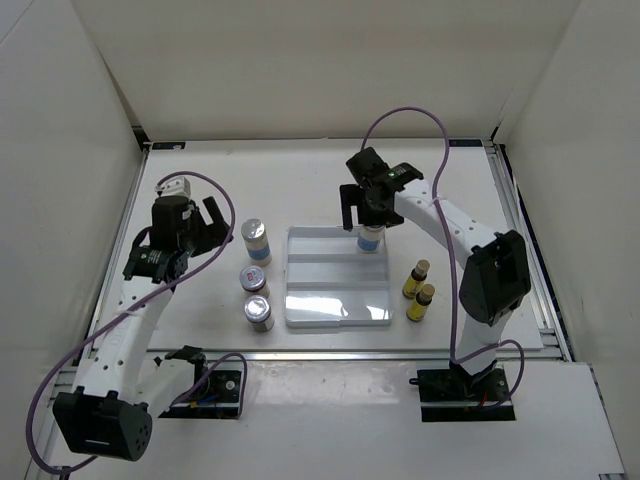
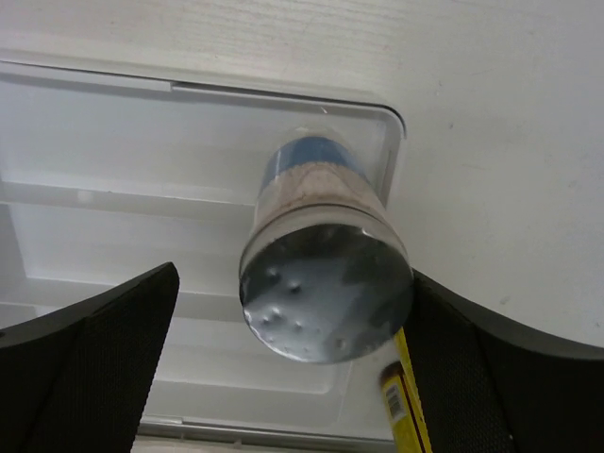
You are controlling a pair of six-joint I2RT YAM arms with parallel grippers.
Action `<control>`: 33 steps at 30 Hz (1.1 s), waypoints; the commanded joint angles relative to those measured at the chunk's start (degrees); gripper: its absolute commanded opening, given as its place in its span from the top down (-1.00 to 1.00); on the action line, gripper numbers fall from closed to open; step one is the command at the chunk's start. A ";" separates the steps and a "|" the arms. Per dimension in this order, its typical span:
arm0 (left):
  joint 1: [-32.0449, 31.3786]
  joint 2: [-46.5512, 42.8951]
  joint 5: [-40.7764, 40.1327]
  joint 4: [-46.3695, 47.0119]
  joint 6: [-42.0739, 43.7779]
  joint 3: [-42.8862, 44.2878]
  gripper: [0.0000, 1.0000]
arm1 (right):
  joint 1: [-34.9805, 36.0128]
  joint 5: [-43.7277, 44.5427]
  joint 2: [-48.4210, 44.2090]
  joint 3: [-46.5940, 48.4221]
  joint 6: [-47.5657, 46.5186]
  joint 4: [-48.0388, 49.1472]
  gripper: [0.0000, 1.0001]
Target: Organize the condiment bottles
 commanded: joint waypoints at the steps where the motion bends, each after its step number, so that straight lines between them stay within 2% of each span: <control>1: -0.25 1.70 0.63 -0.27 -0.67 2.73 -1.00 | 0.40 2.34 -2.29 2.58 1.26 -2.85 -1.00; 4: -0.25 3.29 2.66 1.04 0.12 3.26 -1.00 | 0.40 6.21 -5.98 7.07 -0.05 -7.34 -1.00; 9: -1.56 4.43 4.95 2.19 0.65 5.62 -1.00 | 0.40 12.19 -16.24 8.30 -2.69 -14.12 -1.00; 15: -6.57 12.60 4.95 2.19 2.41 10.81 -1.00 | -0.75 12.37 -28.56 -1.35 -2.70 -15.52 -1.00; 18: -10.17 18.04 1.79 3.41 3.46 12.04 -1.00 | -1.27 12.37 -32.35 -8.64 -1.29 -16.66 -1.00; 23: -10.71 26.83 1.08 2.36 3.64 14.51 -0.97 | -1.27 13.07 -36.92 -17.60 0.03 -17.20 -1.00; 28: -10.71 30.97 1.08 1.66 3.11 17.41 -0.71 | -1.27 16.06 -41.49 -20.35 0.55 -17.20 -1.00; 31: -10.71 31.68 0.55 1.05 3.11 18.72 -0.37 | -1.27 16.06 -42.20 -20.87 1.08 -17.20 -1.00; 32: -11.23 31.68 -0.32 0.18 2.59 19.25 -0.05 | -1.27 16.06 -42.90 -20.87 1.69 -17.72 -1.00; 33: -11.24 31.68 -1.19 -0.44 2.59 20.04 0.07 | -1.27 16.06 -42.90 -21.57 1.70 -17.72 -1.00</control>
